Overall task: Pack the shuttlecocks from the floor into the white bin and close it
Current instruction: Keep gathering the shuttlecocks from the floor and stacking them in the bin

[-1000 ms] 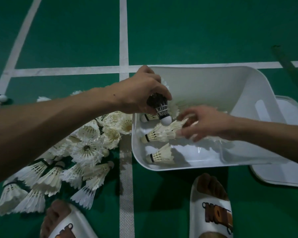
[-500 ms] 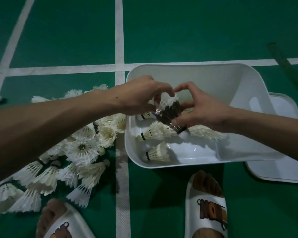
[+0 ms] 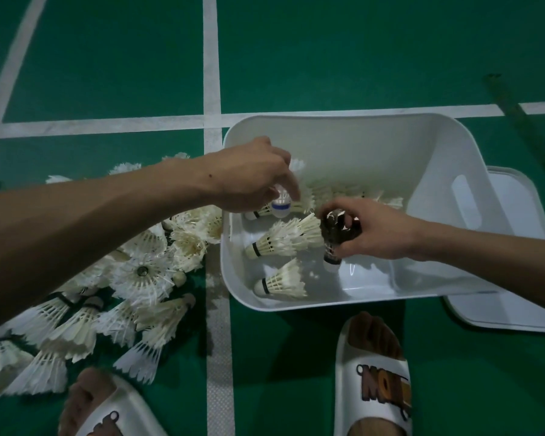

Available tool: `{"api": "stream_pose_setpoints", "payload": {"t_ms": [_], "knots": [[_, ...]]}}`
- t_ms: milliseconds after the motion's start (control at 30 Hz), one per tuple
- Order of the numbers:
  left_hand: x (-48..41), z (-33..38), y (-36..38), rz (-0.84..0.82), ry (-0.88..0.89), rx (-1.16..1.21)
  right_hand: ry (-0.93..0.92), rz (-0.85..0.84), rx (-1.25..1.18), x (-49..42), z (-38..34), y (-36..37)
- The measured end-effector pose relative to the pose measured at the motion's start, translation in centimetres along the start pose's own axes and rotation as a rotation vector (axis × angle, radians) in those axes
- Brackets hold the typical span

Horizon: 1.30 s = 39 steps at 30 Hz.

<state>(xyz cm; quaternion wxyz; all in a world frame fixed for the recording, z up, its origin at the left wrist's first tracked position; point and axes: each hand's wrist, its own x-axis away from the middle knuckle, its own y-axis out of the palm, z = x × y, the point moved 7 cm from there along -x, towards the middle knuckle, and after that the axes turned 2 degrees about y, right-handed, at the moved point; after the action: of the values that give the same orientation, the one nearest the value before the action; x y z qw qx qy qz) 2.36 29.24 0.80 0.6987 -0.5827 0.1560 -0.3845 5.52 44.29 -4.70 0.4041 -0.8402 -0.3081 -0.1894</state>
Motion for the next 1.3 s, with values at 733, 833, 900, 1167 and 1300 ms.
{"api": "stream_pose_setpoints", "payload": {"t_ms": [733, 833, 900, 1167, 1300], "knots": [[-0.6, -0.3, -0.1, 0.059, -0.038, 0.078, 0.119, -0.063, 0.338, -1.8, 0.9, 5.1], [-0.6, -0.1, 0.1, 0.027, -0.029, 0.054, 0.137, -0.181, 0.232, -1.7, 1.2, 6.8], [-0.7, 0.0, 0.2, 0.002, -0.019, 0.035, 0.144, -0.219, 0.172, -1.6, 1.7, 6.9], [-0.8, 1.0, 1.8, -0.159, 0.056, 0.01, 0.081, -0.284, 0.112, -0.7, 1.8, 4.3], [-1.4, 2.5, 2.0, -0.179, 0.119, 0.093, 0.035, -0.103, -0.187, -0.2, 1.3, 0.4]]}}
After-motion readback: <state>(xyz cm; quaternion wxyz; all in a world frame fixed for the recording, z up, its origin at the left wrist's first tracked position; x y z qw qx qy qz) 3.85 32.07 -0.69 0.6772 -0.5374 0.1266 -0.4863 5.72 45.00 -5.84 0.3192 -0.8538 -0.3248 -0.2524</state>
